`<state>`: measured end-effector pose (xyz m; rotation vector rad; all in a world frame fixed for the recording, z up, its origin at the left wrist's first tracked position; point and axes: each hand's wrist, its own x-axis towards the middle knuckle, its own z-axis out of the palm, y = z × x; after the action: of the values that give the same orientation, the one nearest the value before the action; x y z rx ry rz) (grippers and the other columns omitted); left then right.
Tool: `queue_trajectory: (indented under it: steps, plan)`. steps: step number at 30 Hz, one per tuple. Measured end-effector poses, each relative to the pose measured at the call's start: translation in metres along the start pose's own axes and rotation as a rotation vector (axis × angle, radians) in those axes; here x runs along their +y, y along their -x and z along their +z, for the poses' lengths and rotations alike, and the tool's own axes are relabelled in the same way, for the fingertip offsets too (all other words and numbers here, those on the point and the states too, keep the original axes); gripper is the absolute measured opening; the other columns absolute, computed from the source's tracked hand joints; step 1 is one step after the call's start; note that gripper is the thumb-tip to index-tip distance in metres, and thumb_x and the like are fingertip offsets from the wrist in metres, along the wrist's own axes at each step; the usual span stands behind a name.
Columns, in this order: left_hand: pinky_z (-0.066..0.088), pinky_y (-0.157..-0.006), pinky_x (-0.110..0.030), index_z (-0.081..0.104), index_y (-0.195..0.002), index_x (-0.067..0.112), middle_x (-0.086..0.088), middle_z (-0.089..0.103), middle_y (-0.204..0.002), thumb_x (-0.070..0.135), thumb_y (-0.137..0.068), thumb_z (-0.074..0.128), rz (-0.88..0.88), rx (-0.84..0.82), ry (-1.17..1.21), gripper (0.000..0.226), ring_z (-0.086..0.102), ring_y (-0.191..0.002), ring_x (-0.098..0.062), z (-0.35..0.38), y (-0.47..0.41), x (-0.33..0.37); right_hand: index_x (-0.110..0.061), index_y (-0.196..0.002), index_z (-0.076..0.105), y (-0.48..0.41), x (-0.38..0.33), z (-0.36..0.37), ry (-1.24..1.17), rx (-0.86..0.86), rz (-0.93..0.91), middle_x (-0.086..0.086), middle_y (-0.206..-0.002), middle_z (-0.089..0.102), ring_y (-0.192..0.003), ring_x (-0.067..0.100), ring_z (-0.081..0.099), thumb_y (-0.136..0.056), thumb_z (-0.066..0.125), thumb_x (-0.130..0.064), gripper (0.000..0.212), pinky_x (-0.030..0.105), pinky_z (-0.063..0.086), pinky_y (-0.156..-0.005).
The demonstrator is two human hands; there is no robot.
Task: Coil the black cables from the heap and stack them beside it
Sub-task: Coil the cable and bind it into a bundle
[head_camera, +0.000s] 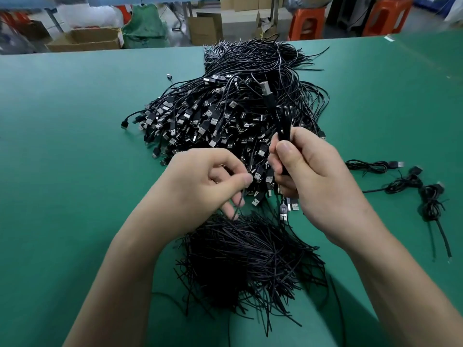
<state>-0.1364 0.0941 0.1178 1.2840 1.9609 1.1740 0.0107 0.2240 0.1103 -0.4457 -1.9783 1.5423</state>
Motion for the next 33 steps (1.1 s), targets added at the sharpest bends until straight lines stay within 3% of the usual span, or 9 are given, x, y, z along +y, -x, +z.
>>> queue_trajectory:
  steps: [4,7,13,16,20,23,26,30,33]
  plan:
    - [0.043,-0.044,-0.016,0.076,-0.091,0.015,-0.008,0.073,-0.067,0.017,-0.099,0.07,-0.014,0.12,0.274,0.01,0.071,-0.055,-0.018,0.007,-0.004,0.001,-0.016,-0.086,0.053,0.002,0.002,0.001,0.178,0.004,-0.052,-0.007,-0.069,0.054,-0.052,0.005,0.04,-0.108,0.044,-0.024,0.025,0.022,0.032,-0.052]
    - [0.044,-0.046,-0.015,0.077,-0.096,0.014,-0.005,0.073,-0.07,0.018,-0.096,0.072,-0.044,0.151,0.423,0.006,0.069,-0.056,-0.014,0.012,-0.007,0.001,-0.021,-0.082,0.053,0.005,0.0,0.004,0.279,0.007,-0.092,-0.008,-0.069,0.059,-0.054,0.006,0.046,-0.107,0.047,-0.024,0.025,0.015,0.033,-0.053]
    - [0.046,-0.052,-0.015,0.083,-0.09,0.021,-0.005,0.075,-0.074,0.013,-0.095,0.073,0.001,0.175,0.525,0.014,0.069,-0.062,-0.011,0.019,-0.009,-0.001,-0.042,-0.078,0.039,0.005,-0.002,0.008,0.431,0.026,-0.108,-0.009,-0.066,0.06,-0.054,0.009,0.053,-0.105,0.048,-0.028,0.031,0.018,0.036,-0.053]
    - [0.047,-0.055,-0.015,0.082,-0.092,0.019,-0.004,0.075,-0.075,0.009,-0.095,0.072,0.039,0.19,0.529,0.015,0.068,-0.064,-0.009,0.023,-0.01,0.0,-0.037,-0.081,0.042,0.007,-0.002,0.005,0.415,0.018,-0.088,-0.004,-0.065,0.062,-0.049,0.013,0.055,-0.104,0.047,-0.032,0.024,0.029,0.044,-0.049]
    - [0.045,-0.054,-0.016,0.08,-0.086,0.014,-0.002,0.071,-0.066,0.012,-0.095,0.071,0.019,0.24,0.561,0.012,0.059,-0.058,-0.007,0.027,-0.012,0.0,-0.033,-0.084,0.048,0.008,-0.001,0.008,0.462,0.028,-0.123,-0.001,-0.063,0.056,-0.055,0.017,0.049,-0.101,0.046,-0.038,0.018,0.033,0.039,-0.052]
    - [0.045,-0.055,-0.015,0.078,-0.089,0.01,0.0,0.07,-0.07,0.014,-0.095,0.067,0.006,0.201,0.626,0.013,0.059,-0.061,-0.006,0.026,-0.013,-0.003,-0.037,-0.081,0.05,0.007,0.0,0.008,0.42,0.021,-0.099,-0.007,-0.068,0.058,-0.059,0.011,0.049,-0.102,0.047,-0.038,0.021,0.027,0.039,-0.054]
    - [0.048,-0.063,-0.015,0.08,-0.105,0.007,0.001,0.072,-0.082,0.021,-0.093,0.065,0.0,0.068,0.728,0.023,0.061,-0.073,-0.005,0.021,-0.012,-0.007,-0.031,-0.082,0.057,0.005,0.003,0.004,0.343,0.001,-0.046,-0.014,-0.067,0.056,-0.06,0.003,0.047,-0.105,0.05,-0.031,0.024,0.024,0.038,-0.056]
    - [0.052,-0.081,-0.016,0.081,-0.113,0.025,0.004,0.077,-0.102,0.014,-0.092,0.063,0.036,-0.006,0.696,0.029,0.064,-0.098,-0.008,0.021,-0.012,-0.012,-0.026,-0.08,0.062,0.003,0.003,0.0,0.081,-0.067,0.034,-0.015,-0.058,0.047,-0.05,0.001,0.039,-0.107,0.048,-0.03,0.03,0.012,0.033,-0.049]
    - [0.052,-0.084,-0.014,0.081,-0.111,0.032,0.008,0.079,-0.101,0.012,-0.092,0.063,0.096,-0.027,0.696,0.033,0.07,-0.097,0.0,0.024,-0.013,-0.013,-0.028,-0.079,0.063,0.003,0.002,0.0,-0.072,-0.134,0.085,-0.01,-0.06,0.041,-0.05,0.007,0.029,-0.102,0.046,-0.037,0.031,0.02,0.027,-0.045]
